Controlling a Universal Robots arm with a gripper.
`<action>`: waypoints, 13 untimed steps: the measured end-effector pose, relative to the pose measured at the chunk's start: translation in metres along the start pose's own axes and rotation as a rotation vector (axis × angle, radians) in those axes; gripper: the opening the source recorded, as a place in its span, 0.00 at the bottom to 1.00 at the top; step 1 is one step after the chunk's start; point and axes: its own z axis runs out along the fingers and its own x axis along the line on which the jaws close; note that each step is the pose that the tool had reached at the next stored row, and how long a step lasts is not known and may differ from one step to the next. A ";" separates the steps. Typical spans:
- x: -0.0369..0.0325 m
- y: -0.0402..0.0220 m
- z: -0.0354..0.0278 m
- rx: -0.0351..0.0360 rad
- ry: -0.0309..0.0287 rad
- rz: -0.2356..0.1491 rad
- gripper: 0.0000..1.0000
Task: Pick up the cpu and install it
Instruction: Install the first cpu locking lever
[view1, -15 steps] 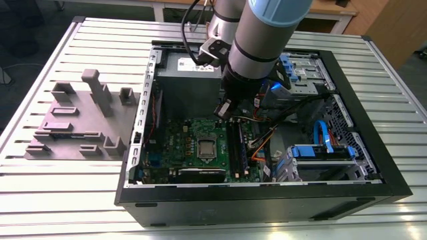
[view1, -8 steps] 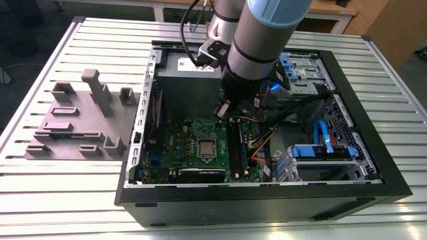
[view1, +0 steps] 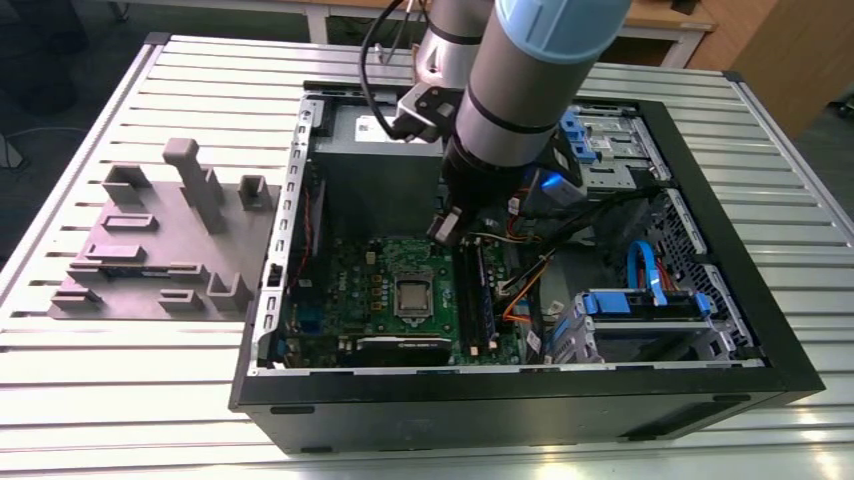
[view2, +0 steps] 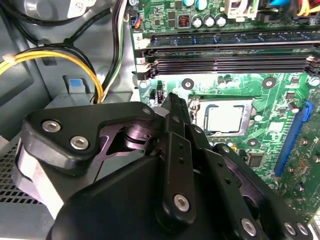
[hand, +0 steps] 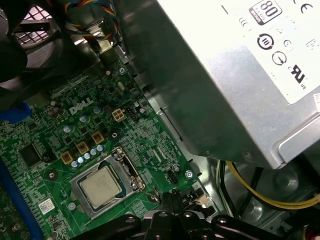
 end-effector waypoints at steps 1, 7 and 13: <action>0.0004 -0.0003 -0.0001 0.0000 0.0000 0.000 0.10; 0.0026 -0.0017 -0.0003 0.0000 0.0000 0.000 0.10; 0.0044 -0.0028 -0.0006 0.0000 0.0000 0.000 0.10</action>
